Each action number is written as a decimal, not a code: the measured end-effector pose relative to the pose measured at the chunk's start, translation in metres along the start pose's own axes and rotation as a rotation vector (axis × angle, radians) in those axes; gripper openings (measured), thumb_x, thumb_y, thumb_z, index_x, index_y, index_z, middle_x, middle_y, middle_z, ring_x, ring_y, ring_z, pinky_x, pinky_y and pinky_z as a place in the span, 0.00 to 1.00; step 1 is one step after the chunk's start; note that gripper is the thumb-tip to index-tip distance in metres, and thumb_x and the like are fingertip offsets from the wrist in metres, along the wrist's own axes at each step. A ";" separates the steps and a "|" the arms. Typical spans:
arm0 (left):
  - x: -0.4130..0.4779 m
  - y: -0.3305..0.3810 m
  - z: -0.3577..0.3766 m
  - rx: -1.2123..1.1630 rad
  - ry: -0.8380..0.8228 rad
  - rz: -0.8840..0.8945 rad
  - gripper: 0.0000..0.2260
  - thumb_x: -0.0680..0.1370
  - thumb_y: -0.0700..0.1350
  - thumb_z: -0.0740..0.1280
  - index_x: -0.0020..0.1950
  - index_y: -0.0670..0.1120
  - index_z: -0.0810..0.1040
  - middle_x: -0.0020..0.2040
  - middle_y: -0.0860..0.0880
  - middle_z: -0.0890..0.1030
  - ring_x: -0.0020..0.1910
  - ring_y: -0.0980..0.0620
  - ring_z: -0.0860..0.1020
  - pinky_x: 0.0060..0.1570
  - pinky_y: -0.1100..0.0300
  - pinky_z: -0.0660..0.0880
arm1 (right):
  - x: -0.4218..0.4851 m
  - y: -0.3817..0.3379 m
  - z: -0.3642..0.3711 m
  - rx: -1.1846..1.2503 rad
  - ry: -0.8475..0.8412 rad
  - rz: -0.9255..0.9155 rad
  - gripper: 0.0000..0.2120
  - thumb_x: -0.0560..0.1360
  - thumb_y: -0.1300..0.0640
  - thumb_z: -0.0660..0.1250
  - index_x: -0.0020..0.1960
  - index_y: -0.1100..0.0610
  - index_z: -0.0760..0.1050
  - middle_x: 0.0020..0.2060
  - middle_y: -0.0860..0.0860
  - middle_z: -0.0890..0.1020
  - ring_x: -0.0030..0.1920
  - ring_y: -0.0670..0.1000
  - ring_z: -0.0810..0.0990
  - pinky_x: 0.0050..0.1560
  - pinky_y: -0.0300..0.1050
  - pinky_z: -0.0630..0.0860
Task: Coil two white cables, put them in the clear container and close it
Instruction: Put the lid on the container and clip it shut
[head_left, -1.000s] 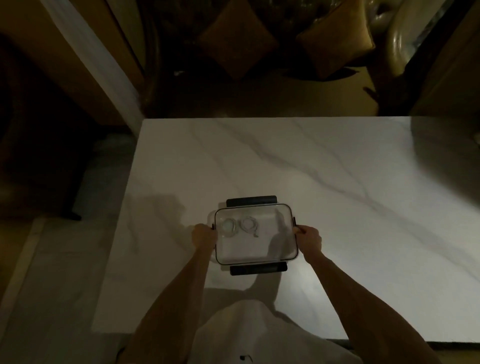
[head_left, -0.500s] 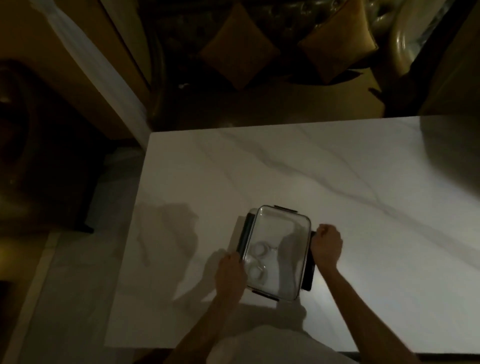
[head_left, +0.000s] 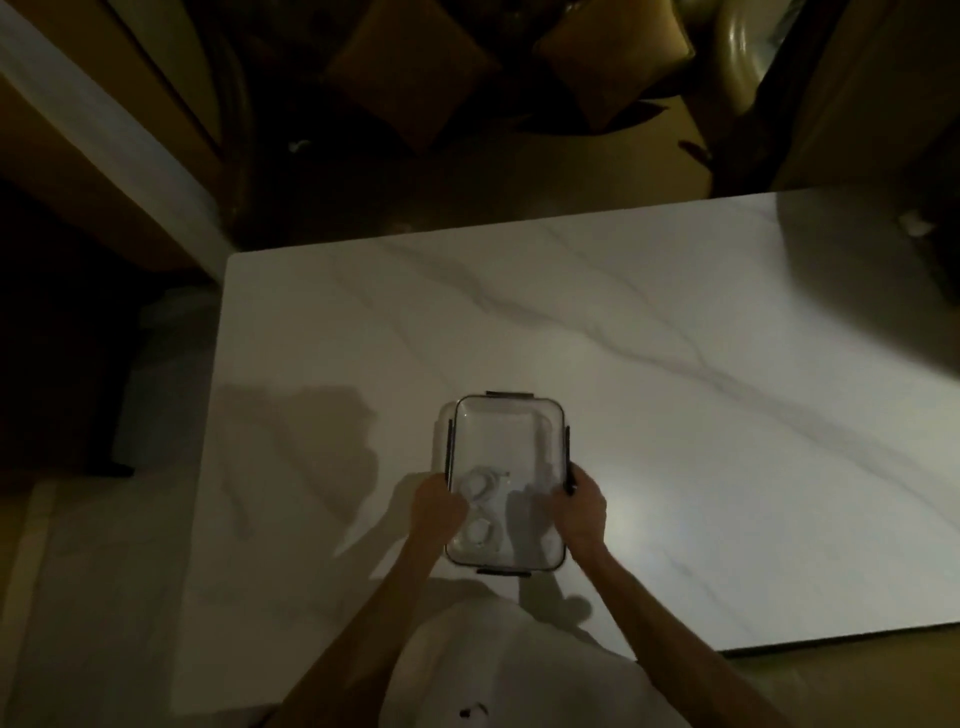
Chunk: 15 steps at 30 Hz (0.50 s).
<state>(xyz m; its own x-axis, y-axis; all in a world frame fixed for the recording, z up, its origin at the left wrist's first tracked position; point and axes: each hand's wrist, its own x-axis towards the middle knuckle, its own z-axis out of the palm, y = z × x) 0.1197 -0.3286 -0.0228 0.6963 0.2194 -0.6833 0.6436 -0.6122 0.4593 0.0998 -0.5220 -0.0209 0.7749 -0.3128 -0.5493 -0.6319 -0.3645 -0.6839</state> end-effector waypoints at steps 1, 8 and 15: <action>0.003 0.000 -0.007 0.018 -0.071 -0.032 0.06 0.75 0.41 0.64 0.42 0.39 0.76 0.41 0.40 0.80 0.39 0.45 0.79 0.44 0.52 0.77 | 0.008 -0.005 -0.002 -0.048 -0.041 -0.031 0.14 0.69 0.56 0.70 0.54 0.58 0.79 0.43 0.56 0.85 0.40 0.54 0.83 0.41 0.46 0.82; -0.003 0.000 -0.017 0.566 0.329 0.538 0.18 0.78 0.54 0.57 0.62 0.47 0.76 0.59 0.42 0.80 0.60 0.40 0.78 0.57 0.50 0.75 | 0.045 -0.028 -0.003 -0.630 -0.006 -0.300 0.31 0.81 0.43 0.52 0.79 0.54 0.48 0.77 0.57 0.57 0.77 0.61 0.52 0.75 0.59 0.53; 0.000 -0.033 0.025 0.702 0.296 0.589 0.33 0.76 0.69 0.50 0.77 0.55 0.53 0.79 0.42 0.52 0.77 0.37 0.49 0.71 0.30 0.48 | -0.006 0.045 0.015 -1.040 -0.052 -0.407 0.37 0.75 0.29 0.44 0.78 0.46 0.45 0.79 0.57 0.45 0.77 0.63 0.41 0.71 0.73 0.46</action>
<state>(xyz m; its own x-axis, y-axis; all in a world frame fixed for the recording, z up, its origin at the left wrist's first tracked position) 0.0903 -0.3276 -0.0525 0.9608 -0.1446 -0.2364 -0.1048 -0.9793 0.1731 0.0669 -0.5232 -0.0560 0.9107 0.0250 -0.4122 -0.0162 -0.9952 -0.0961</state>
